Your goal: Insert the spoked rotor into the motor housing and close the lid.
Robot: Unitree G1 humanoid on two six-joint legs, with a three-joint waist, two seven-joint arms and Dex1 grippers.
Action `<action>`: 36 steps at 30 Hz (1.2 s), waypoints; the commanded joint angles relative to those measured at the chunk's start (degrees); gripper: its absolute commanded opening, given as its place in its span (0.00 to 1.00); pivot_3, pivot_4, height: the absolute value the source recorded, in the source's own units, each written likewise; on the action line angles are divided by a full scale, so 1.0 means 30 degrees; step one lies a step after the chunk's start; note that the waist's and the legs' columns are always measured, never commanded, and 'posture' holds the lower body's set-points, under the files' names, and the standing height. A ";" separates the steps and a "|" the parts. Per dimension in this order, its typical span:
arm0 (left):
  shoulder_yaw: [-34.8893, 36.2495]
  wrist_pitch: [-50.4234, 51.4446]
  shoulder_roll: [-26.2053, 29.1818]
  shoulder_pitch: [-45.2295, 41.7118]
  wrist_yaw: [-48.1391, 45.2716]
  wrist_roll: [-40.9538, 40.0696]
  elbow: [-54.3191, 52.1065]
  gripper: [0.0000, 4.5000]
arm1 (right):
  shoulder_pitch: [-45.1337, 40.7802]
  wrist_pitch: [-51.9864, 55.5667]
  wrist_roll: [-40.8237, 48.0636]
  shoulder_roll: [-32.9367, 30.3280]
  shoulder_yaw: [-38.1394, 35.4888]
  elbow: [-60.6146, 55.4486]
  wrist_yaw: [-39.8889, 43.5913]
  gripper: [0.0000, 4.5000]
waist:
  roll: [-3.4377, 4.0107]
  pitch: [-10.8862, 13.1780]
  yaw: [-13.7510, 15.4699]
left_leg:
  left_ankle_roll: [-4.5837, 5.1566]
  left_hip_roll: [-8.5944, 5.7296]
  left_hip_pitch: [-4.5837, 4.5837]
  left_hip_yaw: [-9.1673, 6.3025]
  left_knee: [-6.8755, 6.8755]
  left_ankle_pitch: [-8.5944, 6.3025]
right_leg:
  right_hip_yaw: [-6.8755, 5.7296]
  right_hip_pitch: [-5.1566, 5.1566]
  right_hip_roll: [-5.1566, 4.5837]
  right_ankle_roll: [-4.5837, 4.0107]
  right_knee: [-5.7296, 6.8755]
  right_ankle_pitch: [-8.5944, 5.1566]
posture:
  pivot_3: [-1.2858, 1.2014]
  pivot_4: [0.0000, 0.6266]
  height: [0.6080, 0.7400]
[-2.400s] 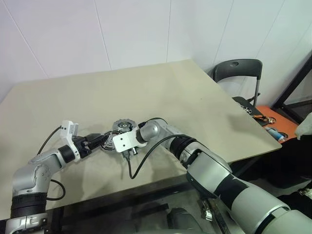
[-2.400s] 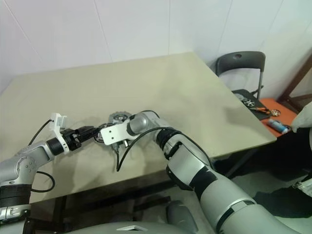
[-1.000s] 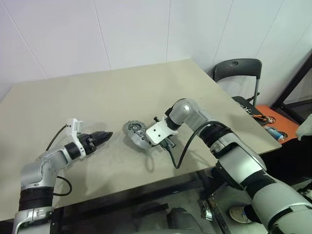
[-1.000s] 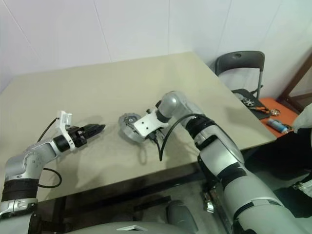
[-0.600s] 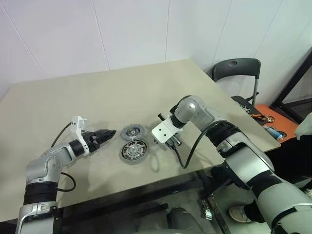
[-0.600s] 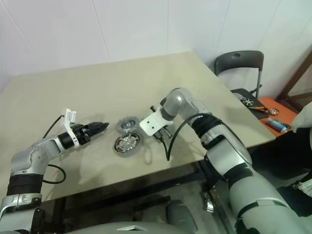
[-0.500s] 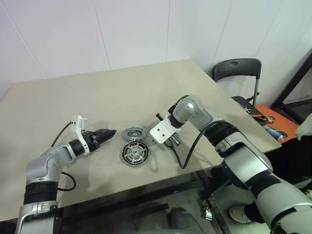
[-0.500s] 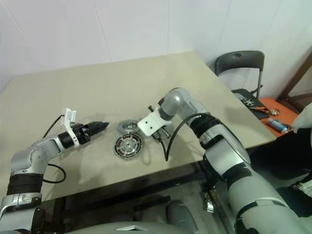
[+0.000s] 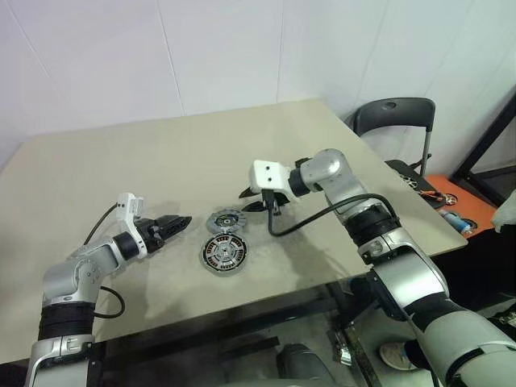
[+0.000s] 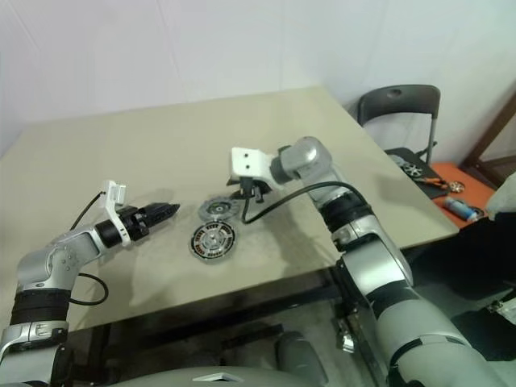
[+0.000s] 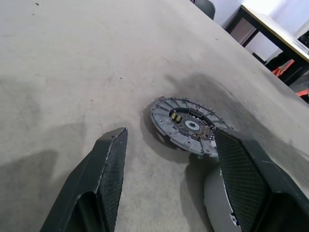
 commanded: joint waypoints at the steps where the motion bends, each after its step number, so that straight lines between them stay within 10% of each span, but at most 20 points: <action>1: 0.0411 -0.0104 0.0247 -0.0720 -0.0049 -0.0203 -0.0420 0.68 | 0.0954 0.5288 0.1852 -0.0396 -0.1723 -0.2454 -0.0531 0.57 | 0.0001 0.0001 0.0225 | 0.0000 0.0000 -0.0005 0.0005 0.0001 0.0000 | 0.0000 -0.0002 0.0001 0.0001 -0.0003 -0.0001 | 0.52 0.00 1.00; 7: 0.0172 -0.0099 0.0493 -0.1437 -0.0416 0.0028 0.0254 0.68 | 0.3251 0.7248 0.2259 -0.2667 -0.1391 -0.7108 -0.0463 0.57 | 0.0007 0.0006 0.0284 | 0.0000 -0.0004 -0.0038 0.0016 0.0000 -0.0001 | -0.0002 -0.0012 -0.0003 0.0012 -0.0034 -0.0006 | 0.52 0.00 1.00; 11: -0.0375 -0.0168 0.0551 -0.2283 -0.0799 0.0358 0.1018 0.68 | 0.3901 -0.2063 -0.0963 -0.4838 0.1515 -0.9042 -0.0859 0.57 | 0.0006 0.0009 0.0110 | 0.0003 0.0000 -0.0025 0.0037 -0.0012 -0.0002 | -0.0001 -0.0009 0.0005 0.0100 -0.0046 -0.0060 | 0.52 0.00 1.00; 20: -0.0648 -0.0249 0.0292 -0.2417 -0.0966 0.0493 0.0922 0.68 | 0.0403 -1.4939 -0.6093 -0.3894 0.5643 -0.3189 -0.4269 0.57 | -0.0020 0.0020 0.0059 | 0.0002 0.0013 -0.0003 0.0067 -0.0003 -0.0001 | 0.0030 -0.0001 0.0016 0.0088 -0.0044 -0.0049 | 0.52 0.00 1.00; 36: 0.0140 0.0342 0.0418 -0.0857 -0.0426 -0.0016 -0.0766 0.68 | -0.2122 -2.1183 -1.1077 -0.1845 0.8469 0.3227 -0.9266 0.57 | -0.0033 0.0012 0.0108 | -0.0003 0.0006 0.0012 0.0044 -0.0007 0.0003 | 0.0029 -0.0006 0.0010 0.0000 -0.0008 -0.0009 | 0.52 0.00 1.00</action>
